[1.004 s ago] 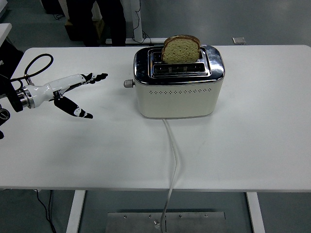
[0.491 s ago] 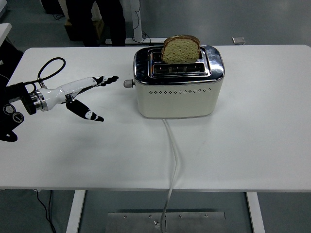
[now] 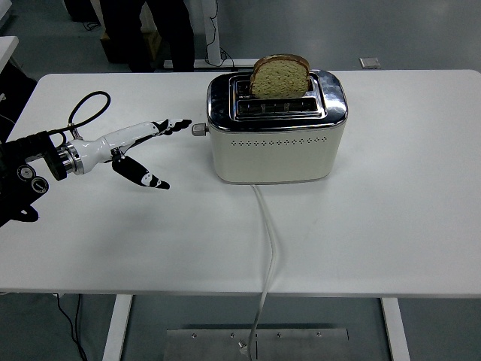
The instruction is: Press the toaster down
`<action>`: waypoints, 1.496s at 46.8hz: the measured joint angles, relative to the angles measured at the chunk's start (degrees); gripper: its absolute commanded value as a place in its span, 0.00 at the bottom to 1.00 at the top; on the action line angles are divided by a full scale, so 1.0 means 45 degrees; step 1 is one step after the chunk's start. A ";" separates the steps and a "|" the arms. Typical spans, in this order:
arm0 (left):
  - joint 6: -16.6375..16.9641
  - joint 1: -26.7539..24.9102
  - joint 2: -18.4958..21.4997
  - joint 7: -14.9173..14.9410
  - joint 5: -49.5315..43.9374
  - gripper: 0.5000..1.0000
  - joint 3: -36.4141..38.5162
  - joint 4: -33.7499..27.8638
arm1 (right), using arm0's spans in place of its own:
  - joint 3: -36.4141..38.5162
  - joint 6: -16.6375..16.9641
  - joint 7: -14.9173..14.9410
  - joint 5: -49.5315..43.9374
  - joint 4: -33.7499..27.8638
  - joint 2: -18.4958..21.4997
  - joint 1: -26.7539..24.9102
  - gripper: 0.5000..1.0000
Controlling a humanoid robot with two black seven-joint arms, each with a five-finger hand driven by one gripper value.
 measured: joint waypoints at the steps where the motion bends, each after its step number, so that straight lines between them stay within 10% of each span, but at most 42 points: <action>1: 0.0009 0.0000 -0.0026 0.0010 -0.0001 1.00 0.0001 0.0020 | -0.0001 0.0000 0.0001 0.0000 -0.0001 0.0000 0.0001 1.00; 70: 0.0035 0.0121 -0.1071 0.0116 0.0069 1.00 0.0035 0.1065 | -0.0004 0.0001 0.0000 0.0000 -0.0002 0.0000 0.0001 1.00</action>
